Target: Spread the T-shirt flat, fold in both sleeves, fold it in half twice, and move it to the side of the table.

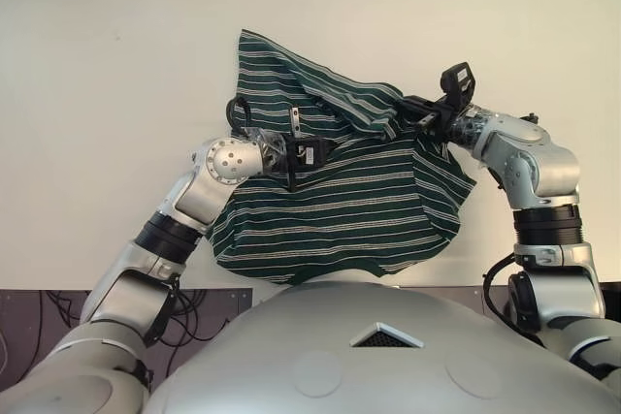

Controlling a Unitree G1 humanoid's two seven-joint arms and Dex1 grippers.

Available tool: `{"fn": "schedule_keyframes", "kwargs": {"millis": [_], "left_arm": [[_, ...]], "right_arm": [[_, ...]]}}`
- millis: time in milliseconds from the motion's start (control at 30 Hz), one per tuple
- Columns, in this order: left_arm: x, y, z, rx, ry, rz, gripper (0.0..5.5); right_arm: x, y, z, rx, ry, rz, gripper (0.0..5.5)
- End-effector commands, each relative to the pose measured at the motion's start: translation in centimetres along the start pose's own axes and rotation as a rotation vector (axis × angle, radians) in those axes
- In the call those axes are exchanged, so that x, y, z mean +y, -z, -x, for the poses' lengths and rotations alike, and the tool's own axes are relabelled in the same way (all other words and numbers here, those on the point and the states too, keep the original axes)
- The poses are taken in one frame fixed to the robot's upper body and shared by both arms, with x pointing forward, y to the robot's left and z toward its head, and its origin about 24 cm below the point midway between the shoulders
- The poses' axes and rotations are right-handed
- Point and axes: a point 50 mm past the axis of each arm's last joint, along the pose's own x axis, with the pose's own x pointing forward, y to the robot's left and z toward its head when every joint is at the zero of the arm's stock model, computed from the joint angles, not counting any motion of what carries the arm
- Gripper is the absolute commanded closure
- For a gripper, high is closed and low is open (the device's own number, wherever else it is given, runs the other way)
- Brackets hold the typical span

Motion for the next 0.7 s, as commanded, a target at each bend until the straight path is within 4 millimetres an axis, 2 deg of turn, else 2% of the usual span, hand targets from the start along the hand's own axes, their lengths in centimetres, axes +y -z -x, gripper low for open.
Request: {"fn": "schedule_keyframes", "kwargs": {"millis": [33, 200, 233, 300, 400, 433, 700], "left_arm": [[-5.2, 3.7, 0.4, 0.194, 0.278, 0.043, 5.50], [-5.1, 3.8, 0.0, 0.202, 0.258, 0.020, 5.50], [-4.9, 3.8, -0.1, 0.204, 0.254, 0.018, 5.50], [-4.9, 3.9, 0.0, 0.210, 0.253, 0.014, 5.50], [-4.8, 3.8, -0.2, 0.202, 0.240, 0.012, 5.50], [-4.7, 3.7, -0.3, 0.197, 0.231, 0.011, 5.50], [-3.8, 3.1, -0.9, 0.170, 0.156, 0.022, 5.50]], "right_arm": [[-0.5, -1.6, -0.2, -0.074, 0.029, -0.007, 5.50], [-0.8, -1.6, -0.5, -0.057, 0.014, -0.014, 5.50], [-0.8, -1.4, -0.5, -0.049, 0.009, -0.016, 5.21], [-0.7, -1.4, -0.6, -0.044, 0.006, -0.007, 5.05], [-1.0, -1.7, -1.1, -0.037, 0.013, 0.032, 5.36], [-1.2, -1.7, -1.3, -0.026, 0.021, 0.054, 5.49], [-4.6, -2.7, -2.9, 0.029, 0.173, 0.233, 5.49]]}}
